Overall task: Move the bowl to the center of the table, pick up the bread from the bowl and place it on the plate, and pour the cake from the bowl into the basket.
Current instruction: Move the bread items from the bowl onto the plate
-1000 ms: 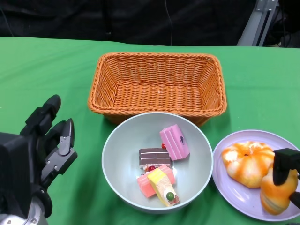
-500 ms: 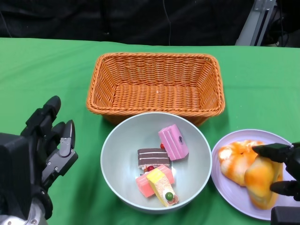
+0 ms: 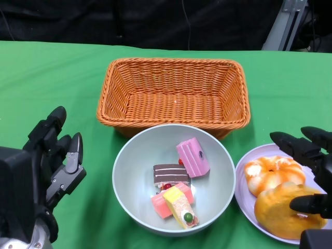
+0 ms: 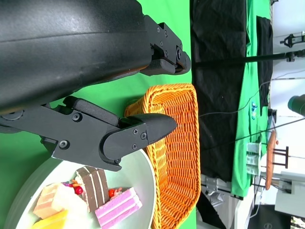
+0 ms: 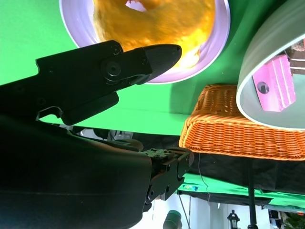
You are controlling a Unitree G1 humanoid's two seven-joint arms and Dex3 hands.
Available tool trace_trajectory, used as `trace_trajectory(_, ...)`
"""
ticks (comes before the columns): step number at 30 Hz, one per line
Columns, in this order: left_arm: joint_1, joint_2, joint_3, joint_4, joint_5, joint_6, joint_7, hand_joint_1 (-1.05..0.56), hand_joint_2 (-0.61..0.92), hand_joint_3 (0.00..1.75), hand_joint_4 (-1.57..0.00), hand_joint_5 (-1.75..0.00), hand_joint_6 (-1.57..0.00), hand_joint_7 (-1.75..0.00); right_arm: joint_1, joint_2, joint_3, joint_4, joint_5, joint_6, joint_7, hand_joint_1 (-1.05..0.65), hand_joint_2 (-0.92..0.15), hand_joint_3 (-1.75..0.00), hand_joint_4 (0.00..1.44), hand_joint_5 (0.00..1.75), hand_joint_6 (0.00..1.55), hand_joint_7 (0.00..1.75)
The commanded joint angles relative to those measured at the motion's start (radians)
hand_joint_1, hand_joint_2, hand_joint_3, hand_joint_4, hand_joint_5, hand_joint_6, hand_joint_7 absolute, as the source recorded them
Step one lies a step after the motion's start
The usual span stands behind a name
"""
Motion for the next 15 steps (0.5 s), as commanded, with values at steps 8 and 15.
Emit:
trace_trajectory(8, -0.005, 0.011, 0.010, 0.000, 0.000, -0.008, -0.002, -0.45, 0.92, 0.73, 0.00, -0.37, -0.26, -0.01, 0.030, -0.028, -0.077, -0.105, 0.031, 0.022, 0.064, -0.62, -0.92, -0.18, 0.08, 0.01, 0.11, 0.01)
trace_trajectory(15, -0.002, 0.015, 0.005, 0.003, 0.009, -0.019, -0.005, -0.45, 0.92, 0.73, 0.00, -0.37, -0.25, -0.01, 0.056, -0.001, -0.104, -0.152, 0.038, 0.006, 0.033, -0.62, -0.92, -0.17, 0.14, 0.05, 0.15, 0.03)
